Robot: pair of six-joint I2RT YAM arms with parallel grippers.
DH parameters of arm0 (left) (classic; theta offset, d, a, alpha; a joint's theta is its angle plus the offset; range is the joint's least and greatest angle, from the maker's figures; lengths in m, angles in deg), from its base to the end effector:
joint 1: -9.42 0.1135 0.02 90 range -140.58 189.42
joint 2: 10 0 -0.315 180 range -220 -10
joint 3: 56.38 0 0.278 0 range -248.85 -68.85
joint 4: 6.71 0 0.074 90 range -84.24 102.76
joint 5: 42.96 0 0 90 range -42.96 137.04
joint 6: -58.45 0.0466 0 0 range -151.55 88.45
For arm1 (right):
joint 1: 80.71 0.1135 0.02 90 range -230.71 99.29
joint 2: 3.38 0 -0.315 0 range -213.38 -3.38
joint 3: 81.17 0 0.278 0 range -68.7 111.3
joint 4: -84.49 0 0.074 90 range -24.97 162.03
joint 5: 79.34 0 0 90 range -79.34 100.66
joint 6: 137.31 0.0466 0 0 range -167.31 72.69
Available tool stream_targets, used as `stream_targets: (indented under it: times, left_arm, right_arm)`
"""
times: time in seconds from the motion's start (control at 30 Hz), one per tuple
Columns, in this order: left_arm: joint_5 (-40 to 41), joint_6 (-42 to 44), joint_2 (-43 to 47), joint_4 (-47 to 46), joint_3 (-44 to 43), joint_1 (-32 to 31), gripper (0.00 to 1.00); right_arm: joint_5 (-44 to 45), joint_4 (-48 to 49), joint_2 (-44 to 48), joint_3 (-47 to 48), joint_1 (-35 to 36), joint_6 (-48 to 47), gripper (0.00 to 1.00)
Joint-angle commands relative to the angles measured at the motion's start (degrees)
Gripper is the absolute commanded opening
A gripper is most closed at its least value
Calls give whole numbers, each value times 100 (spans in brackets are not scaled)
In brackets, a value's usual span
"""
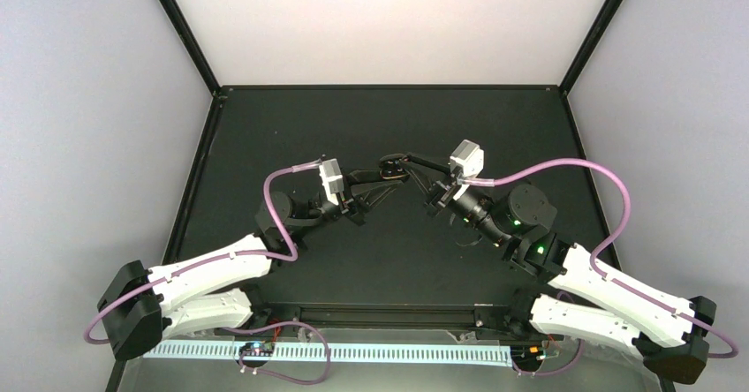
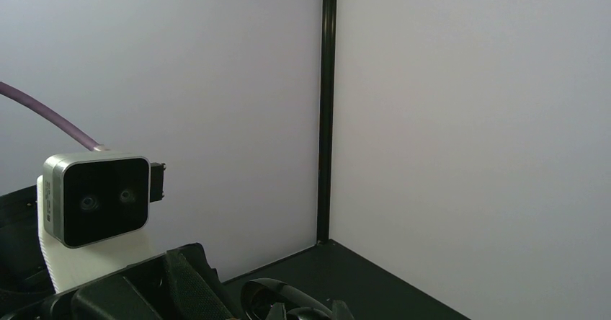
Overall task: Insert the wireless bluetooth earbuds into the charging case
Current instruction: Place the earbud in the charging case.
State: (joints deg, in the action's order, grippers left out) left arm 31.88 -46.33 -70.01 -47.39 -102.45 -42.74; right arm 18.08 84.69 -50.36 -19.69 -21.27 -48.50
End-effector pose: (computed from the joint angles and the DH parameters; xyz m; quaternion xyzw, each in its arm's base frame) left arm 0.1368 -0.1959 0.3729 0.2730 0.4564 -0.5232 0.6659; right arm 0.1020 0.1610 0.4439 -0.2634 0.5521 0.3500 0.7094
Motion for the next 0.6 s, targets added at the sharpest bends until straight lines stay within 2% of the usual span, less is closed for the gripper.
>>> stream_targets:
  times: [0.0,0.43,0.57]
  left_arm:
    - [32,-103,84,-137,-243,-27,2]
    - [126,-57,87,-70,-320,-22,2]
    - [127,-51,79,-70,-320,-22,2]
  right_arm:
    - [55,90,-8,-44,32,-25,1]
    - [-111,-137,-31,-3,33,41,1]
    - [-64,-187,-12,25,33,61,7]
